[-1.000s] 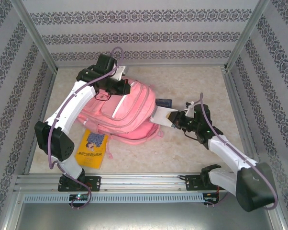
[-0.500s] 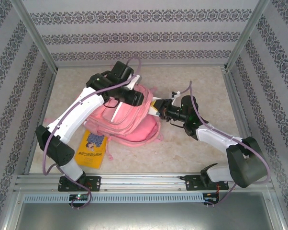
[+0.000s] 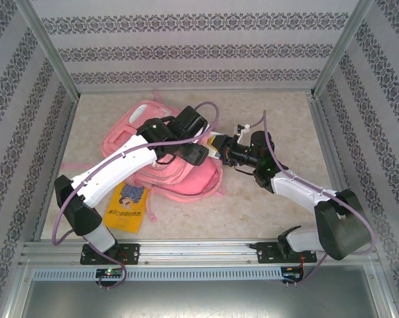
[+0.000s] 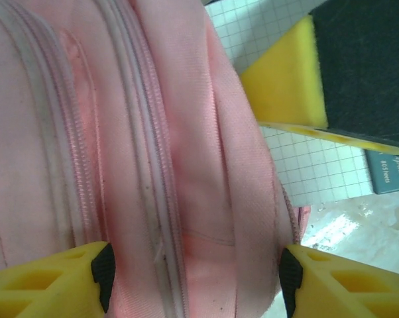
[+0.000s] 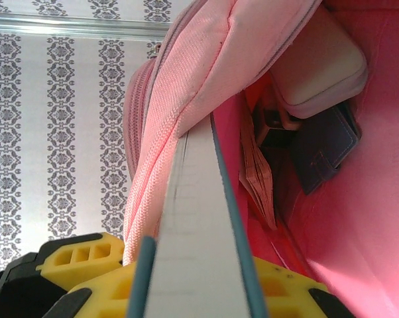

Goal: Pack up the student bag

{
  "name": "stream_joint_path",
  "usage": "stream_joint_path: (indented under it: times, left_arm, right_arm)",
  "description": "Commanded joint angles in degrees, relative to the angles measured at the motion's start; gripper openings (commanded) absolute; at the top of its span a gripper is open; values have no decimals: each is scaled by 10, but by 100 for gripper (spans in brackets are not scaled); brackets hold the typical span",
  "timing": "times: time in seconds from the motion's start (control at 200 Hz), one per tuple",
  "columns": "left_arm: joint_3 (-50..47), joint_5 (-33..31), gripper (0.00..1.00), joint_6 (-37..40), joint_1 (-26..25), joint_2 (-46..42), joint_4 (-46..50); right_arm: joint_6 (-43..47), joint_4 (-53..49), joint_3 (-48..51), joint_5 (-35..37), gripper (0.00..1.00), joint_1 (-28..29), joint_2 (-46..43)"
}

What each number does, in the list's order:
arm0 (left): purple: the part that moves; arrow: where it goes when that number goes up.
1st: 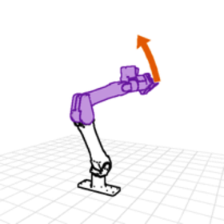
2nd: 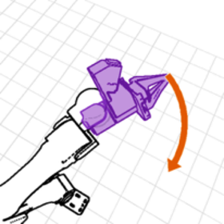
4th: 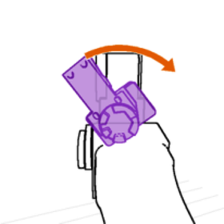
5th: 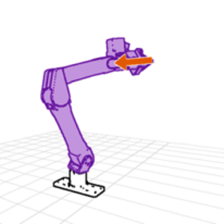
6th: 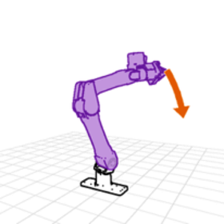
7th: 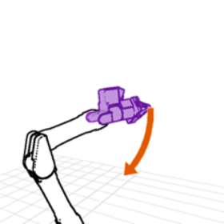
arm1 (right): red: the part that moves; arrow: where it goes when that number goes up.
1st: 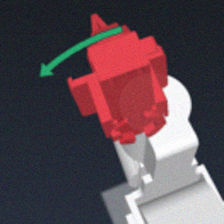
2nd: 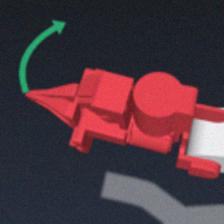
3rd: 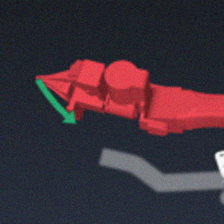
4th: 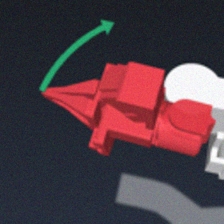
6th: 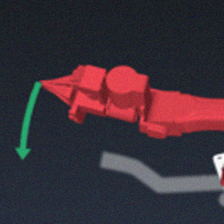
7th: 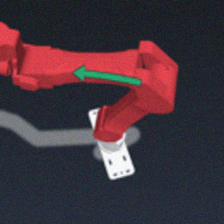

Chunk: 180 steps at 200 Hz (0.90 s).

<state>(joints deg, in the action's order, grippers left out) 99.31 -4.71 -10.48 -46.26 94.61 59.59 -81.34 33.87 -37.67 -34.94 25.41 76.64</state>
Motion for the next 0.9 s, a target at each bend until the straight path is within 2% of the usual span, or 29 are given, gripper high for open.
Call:
stream_joint_path:
  times: [0.0, 0.22, 0.305, 0.365, 0.465, 0.535, 0.62, 0.675, 0.769, 0.894]
  left_arm:
    - [8, -49, 67, -2, -28, 20, 2]
    - [10, -90, 68, -8, -53, 49, -3]
    - [9, -110, 64, -4, -56, 54, 0]
    - [7, -135, 57, -2, -56, 53, 0]
    - [-3, -174, 30, 9, -54, 38, -17]
    - [3, -178, 16, 18, -51, 33, -15]
    - [19, -177, 4, 29, -43, 26, -3]
    - [26, -174, 0, 37, -37, 16, 3]
    - [42, -178, 0, 51, -18, -4, 16]
    - [64, -182, 0, 71, 12, -25, 34]
  right_arm:
    - [-11, 73, -28, 7, 0, 9, -25]
    - [-14, 74, -32, 7, 0, 12, -23]
    - [-14, 74, -31, 5, 0, 12, -23]
    - [-13, 75, -29, 5, 0, 12, -24]
    - [-12, 74, -26, 6, 0, 12, -25]
    - [-6, 70, -24, 6, 0, 12, -27]
    - [26, 39, -23, 9, 0, 12, -36]
    - [63, -9, -19, 24, 0, 14, -51]
    - [137, -102, -10, 59, 0, 20, -86]
    - [179, -144, 21, 89, 0, 31, -110]
